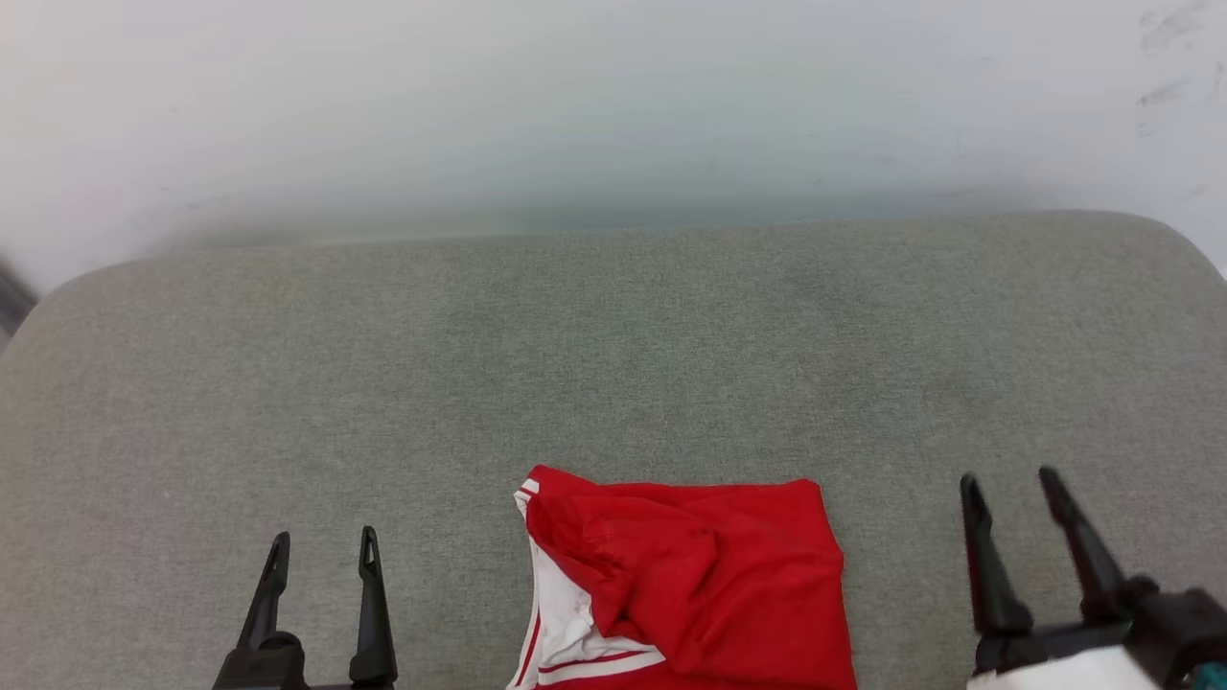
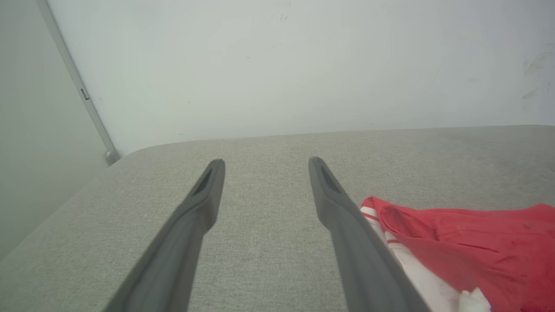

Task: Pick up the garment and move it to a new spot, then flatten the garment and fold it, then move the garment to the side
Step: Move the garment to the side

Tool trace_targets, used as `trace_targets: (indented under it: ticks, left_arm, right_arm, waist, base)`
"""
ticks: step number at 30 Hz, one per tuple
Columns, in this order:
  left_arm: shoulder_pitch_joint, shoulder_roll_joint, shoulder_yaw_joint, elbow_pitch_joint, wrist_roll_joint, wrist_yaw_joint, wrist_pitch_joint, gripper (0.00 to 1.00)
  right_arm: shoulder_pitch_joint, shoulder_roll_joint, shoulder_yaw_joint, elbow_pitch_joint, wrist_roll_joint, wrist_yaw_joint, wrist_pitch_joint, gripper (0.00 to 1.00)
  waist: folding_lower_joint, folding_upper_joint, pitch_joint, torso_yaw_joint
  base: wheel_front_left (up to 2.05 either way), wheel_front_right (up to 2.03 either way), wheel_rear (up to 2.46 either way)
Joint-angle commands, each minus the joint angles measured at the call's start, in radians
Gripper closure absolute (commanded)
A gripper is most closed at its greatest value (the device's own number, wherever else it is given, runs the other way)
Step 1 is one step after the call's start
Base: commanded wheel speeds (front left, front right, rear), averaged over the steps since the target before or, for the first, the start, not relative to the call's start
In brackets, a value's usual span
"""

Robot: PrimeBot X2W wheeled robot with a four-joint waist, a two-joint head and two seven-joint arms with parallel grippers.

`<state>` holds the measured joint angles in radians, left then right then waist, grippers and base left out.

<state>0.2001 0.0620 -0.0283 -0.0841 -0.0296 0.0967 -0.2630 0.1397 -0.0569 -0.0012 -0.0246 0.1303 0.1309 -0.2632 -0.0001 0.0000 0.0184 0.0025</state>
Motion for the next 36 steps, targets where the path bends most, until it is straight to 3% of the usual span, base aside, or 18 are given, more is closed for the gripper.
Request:
trace_targets:
  ticks: [1,5,10,14,20,24,27,36]
  left_arm:
    - [0.009,0.0,0.002,-0.001,0.0,-0.004,-0.002,0.0]
    - [0.003,-0.001,0.008,0.0,-0.001,-0.007,-0.002,0.0]
    - [-0.007,-0.003,0.013,0.002,-0.002,-0.014,-0.002,0.0]
    - [-0.021,-0.004,0.016,0.003,-0.003,-0.016,-0.002,0.0]
    - [-0.047,-0.007,0.013,0.006,-0.007,-0.022,-0.002,0.0]
    - [-0.069,-0.008,0.011,0.007,-0.007,-0.027,-0.002,0.0]
    - [-0.089,-0.009,0.008,0.009,-0.007,-0.031,-0.002,0.0]
    - [-0.136,-0.011,-0.002,0.014,-0.007,-0.039,-0.002,0.0]
  right_arm:
    - [-0.039,0.006,-0.008,-0.017,-0.01,0.0,-0.002,0.0]
    - [-0.129,-0.036,-0.004,-0.056,-0.037,0.0,-0.002,0.0]
    - [-0.31,-0.166,0.059,-0.058,-0.047,0.0,0.056,0.0]
    - [-0.448,-0.318,0.183,-0.029,0.039,-0.001,0.258,0.0]
    - [-0.567,-0.487,0.329,0.048,0.408,-0.001,0.691,0.0]
    - [-0.562,-0.54,0.365,0.101,0.656,0.0,0.912,0.0]
    - [-0.532,-0.55,0.391,0.132,0.79,0.0,1.002,0.0]
    - [-0.497,-0.469,0.458,0.198,0.941,0.0,1.022,0.0]
  waist:
    - [0.0001,0.0,0.0,0.001]
    - [0.0001,0.0,0.005,0.003]
    - [0.0001,0.0,0.022,0.003]
    - [0.0001,0.0,0.044,0.007]
    - [0.0001,0.0,0.081,0.014]
    - [0.0001,0.0,0.109,0.023]
    - [0.0001,0.0,0.132,0.032]
    - [0.0001,0.0,0.198,0.065]
  base:
    - [0.0,0.0,0.0]
    - [0.0,0.0,0.0]
    - [0.0,0.0,0.0]
    - [0.0,0.0,0.0]
    - [0.0,0.0,0.0]
    - [0.0,0.0,0.0]
    - [0.0,0.0,0.0]
    - [0.0,0.0,0.0]
